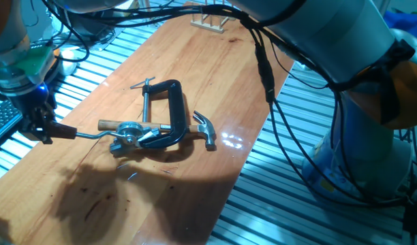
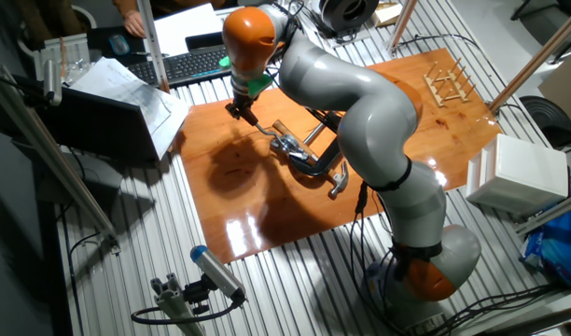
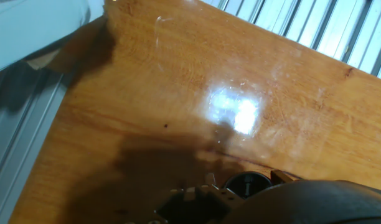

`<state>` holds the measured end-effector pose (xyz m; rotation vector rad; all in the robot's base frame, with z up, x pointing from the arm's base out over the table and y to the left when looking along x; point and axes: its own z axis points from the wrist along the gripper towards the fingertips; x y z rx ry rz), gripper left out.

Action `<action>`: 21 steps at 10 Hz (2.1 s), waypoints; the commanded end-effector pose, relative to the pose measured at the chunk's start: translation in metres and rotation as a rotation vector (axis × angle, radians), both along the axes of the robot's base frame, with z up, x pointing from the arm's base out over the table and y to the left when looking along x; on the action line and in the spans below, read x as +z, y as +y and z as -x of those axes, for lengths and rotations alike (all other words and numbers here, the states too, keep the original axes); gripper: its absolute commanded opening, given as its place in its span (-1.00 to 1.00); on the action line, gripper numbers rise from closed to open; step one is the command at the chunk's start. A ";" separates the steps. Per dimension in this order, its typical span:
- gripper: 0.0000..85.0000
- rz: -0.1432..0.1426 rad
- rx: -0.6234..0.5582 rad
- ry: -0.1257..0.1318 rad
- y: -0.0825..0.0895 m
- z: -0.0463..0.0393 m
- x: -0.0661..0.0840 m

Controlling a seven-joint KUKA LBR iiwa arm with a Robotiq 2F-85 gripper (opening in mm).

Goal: Pull up the lever

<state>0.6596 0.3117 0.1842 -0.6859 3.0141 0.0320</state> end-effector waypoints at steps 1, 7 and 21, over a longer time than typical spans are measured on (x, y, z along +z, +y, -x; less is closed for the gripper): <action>-1.00 -0.002 0.001 0.016 0.000 0.0000 0.000; -1.00 -0.024 0.002 0.033 -0.007 0.0034 -0.004; -1.00 0.054 0.000 0.018 -0.016 0.0073 -0.007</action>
